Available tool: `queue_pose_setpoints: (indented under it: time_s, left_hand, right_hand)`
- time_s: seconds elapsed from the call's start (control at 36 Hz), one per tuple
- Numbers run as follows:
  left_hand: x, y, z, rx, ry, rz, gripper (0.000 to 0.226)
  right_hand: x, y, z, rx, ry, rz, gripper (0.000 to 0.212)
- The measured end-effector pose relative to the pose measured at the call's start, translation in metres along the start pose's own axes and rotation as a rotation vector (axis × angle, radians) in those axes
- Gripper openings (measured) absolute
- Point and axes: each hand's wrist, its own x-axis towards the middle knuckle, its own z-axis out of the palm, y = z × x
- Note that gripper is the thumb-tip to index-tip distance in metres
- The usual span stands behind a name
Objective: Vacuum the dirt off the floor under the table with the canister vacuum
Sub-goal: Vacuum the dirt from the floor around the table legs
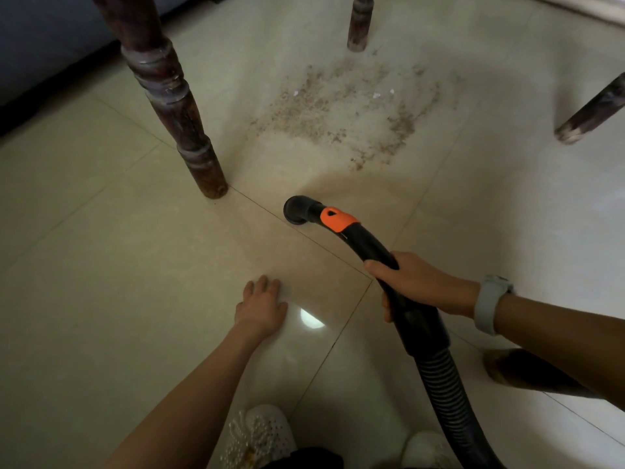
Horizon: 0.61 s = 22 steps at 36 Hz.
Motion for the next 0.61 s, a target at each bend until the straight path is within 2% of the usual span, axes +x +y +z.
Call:
queue_pose_setpoints:
  time_s: [0.17,0.22,0.28,0.42,0.56,0.61]
  left_hand:
    - [-0.018,-0.008,0.013,0.040,-0.024,-0.002,0.064]
    - [-0.022,-0.013,0.015,0.054,-0.016,-0.026,0.067]
    - [-0.024,-0.018,0.015,0.059,-0.006,-0.042,0.069]
    - [-0.027,-0.030,0.014,0.062,-0.025,-0.045,0.071]
    - [-0.029,-0.037,0.013,0.042,-0.012,-0.045,0.071]
    - [-0.029,-0.037,0.013,0.026,-0.006,-0.053,0.071]
  right_hand:
    - [0.015,-0.012,-0.002,0.074,0.044,-0.048,0.027]
    - [0.027,-0.023,-0.002,0.092,0.051,-0.021,0.034]
    - [0.039,-0.031,0.001,0.023,0.055,-0.027,0.039]
    - [0.037,-0.025,0.016,-0.189,0.131,-0.050,0.029]
    - [0.003,-0.008,0.024,-0.300,0.018,-0.028,0.026]
    - [-0.004,-0.003,0.025,-0.370,0.024,-0.035,0.025]
